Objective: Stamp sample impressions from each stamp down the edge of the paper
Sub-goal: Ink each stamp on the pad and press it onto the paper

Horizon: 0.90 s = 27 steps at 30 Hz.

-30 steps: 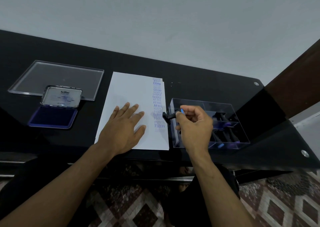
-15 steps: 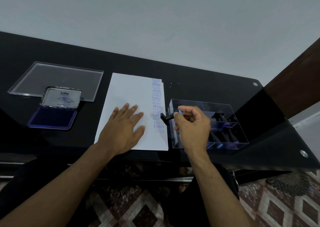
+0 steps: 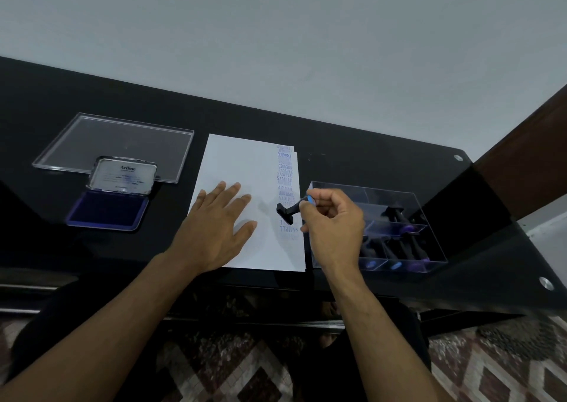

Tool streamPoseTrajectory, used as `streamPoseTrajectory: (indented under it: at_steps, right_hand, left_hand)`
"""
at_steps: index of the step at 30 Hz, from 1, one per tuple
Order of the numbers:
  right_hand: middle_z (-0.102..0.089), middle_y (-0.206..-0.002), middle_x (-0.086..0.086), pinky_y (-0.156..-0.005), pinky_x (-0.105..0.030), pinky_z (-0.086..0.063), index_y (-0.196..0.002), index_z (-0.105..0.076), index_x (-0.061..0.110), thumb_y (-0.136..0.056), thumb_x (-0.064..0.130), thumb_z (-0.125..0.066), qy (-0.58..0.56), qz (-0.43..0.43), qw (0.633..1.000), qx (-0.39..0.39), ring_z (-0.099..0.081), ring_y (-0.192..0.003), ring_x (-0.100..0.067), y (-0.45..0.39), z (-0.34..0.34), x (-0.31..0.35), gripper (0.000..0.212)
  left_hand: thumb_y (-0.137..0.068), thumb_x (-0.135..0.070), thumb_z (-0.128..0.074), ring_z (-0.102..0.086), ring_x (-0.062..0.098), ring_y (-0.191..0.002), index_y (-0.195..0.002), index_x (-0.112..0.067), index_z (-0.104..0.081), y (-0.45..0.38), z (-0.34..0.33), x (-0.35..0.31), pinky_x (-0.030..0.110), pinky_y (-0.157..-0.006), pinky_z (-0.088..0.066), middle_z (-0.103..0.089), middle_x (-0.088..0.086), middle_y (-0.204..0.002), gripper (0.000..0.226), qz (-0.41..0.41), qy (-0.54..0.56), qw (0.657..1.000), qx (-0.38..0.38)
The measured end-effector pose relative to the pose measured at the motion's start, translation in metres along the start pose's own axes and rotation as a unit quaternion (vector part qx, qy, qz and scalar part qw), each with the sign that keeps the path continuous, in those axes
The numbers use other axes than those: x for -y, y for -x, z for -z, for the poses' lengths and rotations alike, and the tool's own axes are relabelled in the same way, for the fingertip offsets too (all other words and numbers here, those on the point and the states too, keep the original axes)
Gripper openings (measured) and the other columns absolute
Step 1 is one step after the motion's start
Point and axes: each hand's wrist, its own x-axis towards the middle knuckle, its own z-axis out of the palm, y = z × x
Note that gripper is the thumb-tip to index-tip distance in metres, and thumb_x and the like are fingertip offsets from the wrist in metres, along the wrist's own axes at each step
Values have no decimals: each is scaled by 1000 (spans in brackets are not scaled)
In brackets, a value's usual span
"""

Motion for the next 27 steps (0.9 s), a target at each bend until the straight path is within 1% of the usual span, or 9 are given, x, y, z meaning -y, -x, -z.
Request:
streamPoseTrajectory:
  at_steps: [4,9,11,14,18,20,22,25,27]
  right_hand:
    - [-71,-82,4,-66,-44,-61,-95,-73,18,-82,8,-73,-5,-2,1000,24,-69,-72,-22,5,-21,7,17]
    - [-69,-85,7,-66,-43,-62,-96,-73,19,-82,10,-75,-1,12,998,65,-67,-76,-13,12,-60,18,17]
    - [-69,-85,9,-66,-43,-61,-96,-74,20,-81,10,-75,-1,21,996,81,-67,-76,-11,16,-78,24,17]
    - [-69,-86,10,-67,-42,-62,-96,-73,22,-82,13,-75,8,38,993,113,-66,-78,-9,24,-106,34,16]
    - [-69,-85,12,-67,-38,-61,-96,-73,23,-83,13,-74,15,58,986,156,-66,-79,-9,36,-142,47,17]
    - [-69,-83,10,-67,-35,-61,-94,-72,23,-82,11,-73,15,62,982,176,-66,-74,-11,43,-157,53,17]
    - [-68,-83,8,-65,-27,-59,-92,-72,23,-82,10,-73,17,74,978,194,-65,-72,-9,49,-172,59,16]
    - [-68,-91,5,-62,-10,-50,-95,-72,20,-83,11,-74,44,110,969,219,-63,-74,-2,55,-191,66,15]
    - [-67,-97,4,-63,-7,-48,-98,-73,18,-84,11,-73,57,127,963,233,-63,-75,-2,58,-202,70,16]
  left_hand:
    - [-90,-70,-12,-3,20,-156,-157,-26,-31,13,15,18,48,-126,-4,-16,-1,-168,82,24,-17,1000,-1]
    - [-100,-60,-39,-4,19,-156,-156,-26,-31,35,39,47,46,-126,-6,-17,-2,-167,66,72,-32,996,-30]
    - [-99,-58,-42,-5,20,-155,-156,-26,-32,47,49,61,47,-126,-9,-17,-1,-167,66,94,-32,994,-41]
    - [-99,-59,-41,-8,20,-155,-155,-25,-34,66,60,84,46,-126,-5,-22,1,-166,66,119,-36,990,-60]
    - [-92,-69,-25,-11,22,-155,-153,-25,-35,88,72,115,46,-126,-4,-26,1,-164,76,154,-56,984,-69]
    - [-91,-70,-24,-12,22,-155,-153,-24,-36,98,75,129,46,-126,-6,-27,1,-164,79,168,-58,981,-76]
    - [-90,-72,-23,-14,23,-154,-154,-23,-36,107,78,140,47,-126,-8,-28,2,-164,81,183,-63,977,-84]
    - [-89,-72,-23,-14,23,-154,-155,-24,-35,117,84,156,48,-125,-10,-28,3,-164,82,202,-61,973,-90]
    - [-89,-73,-24,-15,23,-154,-154,-23,-35,122,86,166,49,-125,-11,-28,3,-164,83,210,-62,971,-93]
